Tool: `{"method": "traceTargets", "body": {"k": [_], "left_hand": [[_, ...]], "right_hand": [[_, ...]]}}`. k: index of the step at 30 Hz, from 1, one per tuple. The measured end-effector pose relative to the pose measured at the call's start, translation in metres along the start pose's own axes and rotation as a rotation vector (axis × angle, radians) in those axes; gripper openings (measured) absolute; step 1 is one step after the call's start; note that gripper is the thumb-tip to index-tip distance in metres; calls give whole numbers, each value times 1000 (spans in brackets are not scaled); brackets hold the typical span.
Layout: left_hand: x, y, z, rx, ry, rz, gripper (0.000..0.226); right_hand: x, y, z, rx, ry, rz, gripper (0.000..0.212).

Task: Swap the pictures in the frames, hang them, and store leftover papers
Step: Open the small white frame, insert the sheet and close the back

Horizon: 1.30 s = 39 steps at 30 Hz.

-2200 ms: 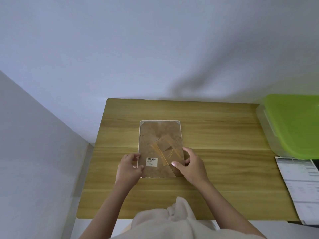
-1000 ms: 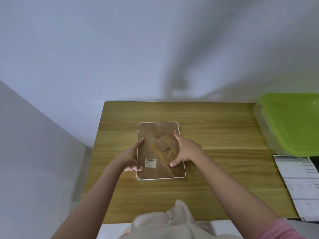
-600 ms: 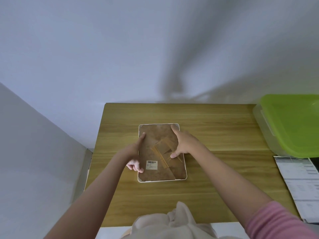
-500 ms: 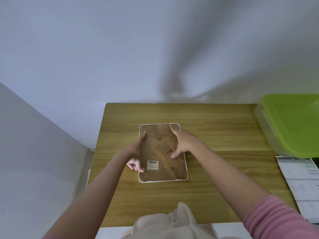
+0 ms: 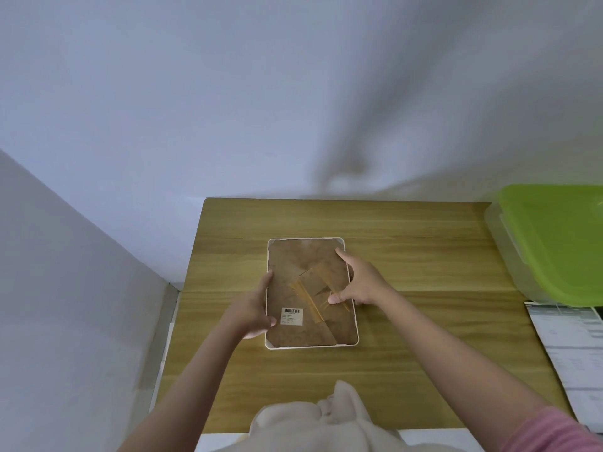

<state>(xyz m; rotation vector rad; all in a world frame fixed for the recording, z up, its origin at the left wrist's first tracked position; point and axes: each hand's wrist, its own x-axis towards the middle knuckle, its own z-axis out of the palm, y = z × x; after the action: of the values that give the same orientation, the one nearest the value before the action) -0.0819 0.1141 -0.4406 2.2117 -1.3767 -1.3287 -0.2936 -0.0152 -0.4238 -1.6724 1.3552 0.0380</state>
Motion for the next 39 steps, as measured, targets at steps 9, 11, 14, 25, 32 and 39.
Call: {"method": "traceTargets", "body": {"k": [9,11,14,25,32,39], "left_hand": [[-26,-19,10,-734,-22,99,82],[-37,-14,6,-797,2,164,81],[-50,0,-6,-744,60,276,78],[-88,69,-33,-452,353,510,63],[-102,93,-26,-428,381,616,62],[-94,94,-22,-446,356,617,54]], "right_hand": [[-29,17,4,444,88,-166,102],[-35,16,0,416,139,-208,102],[-45,5,-7,328,203,-228,95],[-89,-93,-15,315,237,-598,72],[-98,-102,-17,432,399,-588,71],[-97,-92,-16,664,610,-496,64]]}}
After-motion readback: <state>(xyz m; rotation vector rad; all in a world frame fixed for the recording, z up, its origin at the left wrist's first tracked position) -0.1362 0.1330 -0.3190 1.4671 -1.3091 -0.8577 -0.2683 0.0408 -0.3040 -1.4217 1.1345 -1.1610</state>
